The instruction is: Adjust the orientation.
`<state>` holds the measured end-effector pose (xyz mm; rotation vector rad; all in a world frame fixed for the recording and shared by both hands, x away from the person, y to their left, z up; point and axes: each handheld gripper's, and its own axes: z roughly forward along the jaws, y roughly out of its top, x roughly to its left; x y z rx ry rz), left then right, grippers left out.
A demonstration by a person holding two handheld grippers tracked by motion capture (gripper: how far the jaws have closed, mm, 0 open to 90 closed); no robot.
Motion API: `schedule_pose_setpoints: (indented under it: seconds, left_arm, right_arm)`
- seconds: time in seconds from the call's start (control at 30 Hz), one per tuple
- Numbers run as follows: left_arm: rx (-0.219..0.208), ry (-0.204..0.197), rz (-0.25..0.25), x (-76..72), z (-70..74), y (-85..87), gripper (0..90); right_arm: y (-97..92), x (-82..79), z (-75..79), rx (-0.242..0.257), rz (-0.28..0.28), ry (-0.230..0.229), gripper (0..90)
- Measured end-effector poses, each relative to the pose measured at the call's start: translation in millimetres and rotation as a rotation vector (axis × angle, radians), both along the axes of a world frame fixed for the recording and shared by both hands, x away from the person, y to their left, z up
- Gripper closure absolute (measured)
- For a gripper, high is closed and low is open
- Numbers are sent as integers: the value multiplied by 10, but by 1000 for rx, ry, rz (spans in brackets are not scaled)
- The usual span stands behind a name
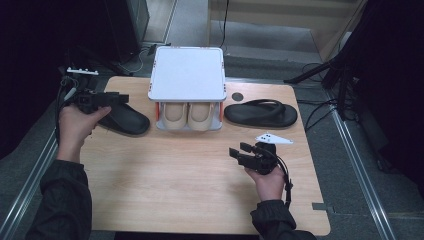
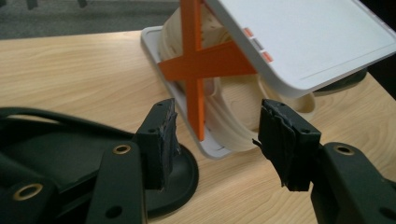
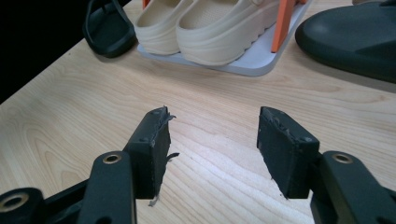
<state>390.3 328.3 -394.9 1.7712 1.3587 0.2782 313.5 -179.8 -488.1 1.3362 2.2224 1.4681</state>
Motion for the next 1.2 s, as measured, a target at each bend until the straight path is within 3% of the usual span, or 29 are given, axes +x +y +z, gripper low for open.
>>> schedule_pose_setpoints:
  seconds: [0.1,0.27,0.43,0.6,0.67,0.87,0.93,1.07,1.1,1.2]
  left_arm:
    - [10,13,17,-12,-102,47,547]
    - [28,35,52,-2,-302,118,782]
    - [16,48,77,40,-481,171,882]
    - [36,68,93,101,-652,126,897]
    - [57,98,98,137,-749,106,897]
    - [50,150,109,188,-1003,100,897]
    - [53,149,110,189,-1036,94,897]
    - [77,180,105,201,-1138,77,897]
    - [105,195,96,198,-1187,63,897]
    - [95,166,96,169,-1214,70,898]
  right_arm:
    - [32,53,-1,5,8,9,448]
    - [69,102,-26,30,18,16,458]
    - [79,124,-48,32,15,25,461]
    - [85,131,-65,15,13,35,462]
    - [89,130,-68,12,13,38,461]
    - [75,143,-88,-4,4,51,461]
    - [73,146,-91,-3,1,54,461]
    - [87,147,-98,-8,7,53,461]
    - [96,145,-100,-6,9,55,461]
    - [99,144,-104,-6,12,57,461]
